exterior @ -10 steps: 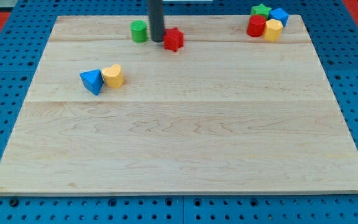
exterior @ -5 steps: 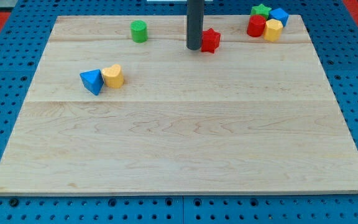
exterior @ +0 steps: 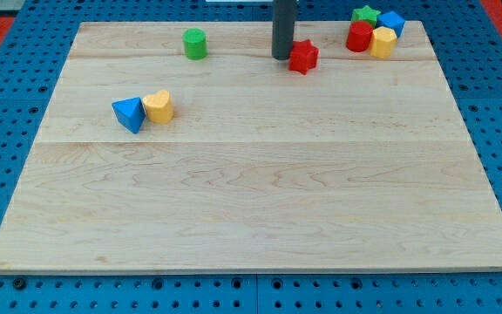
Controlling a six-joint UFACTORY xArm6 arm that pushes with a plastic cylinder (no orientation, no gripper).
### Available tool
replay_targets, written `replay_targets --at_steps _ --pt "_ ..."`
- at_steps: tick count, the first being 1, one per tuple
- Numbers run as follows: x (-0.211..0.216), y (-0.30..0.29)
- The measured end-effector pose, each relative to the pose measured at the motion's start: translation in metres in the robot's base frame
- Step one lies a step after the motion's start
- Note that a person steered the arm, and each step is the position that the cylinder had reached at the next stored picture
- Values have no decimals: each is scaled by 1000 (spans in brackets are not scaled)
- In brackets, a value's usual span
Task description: Push red star below the red circle
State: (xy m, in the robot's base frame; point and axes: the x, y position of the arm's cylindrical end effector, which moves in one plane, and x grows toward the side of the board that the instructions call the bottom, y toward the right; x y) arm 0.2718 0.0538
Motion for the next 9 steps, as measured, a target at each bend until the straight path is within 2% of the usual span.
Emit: replay_targets --at_steps 2,8,9 --pt "27 12" --pt "8 82" --pt "7 77"
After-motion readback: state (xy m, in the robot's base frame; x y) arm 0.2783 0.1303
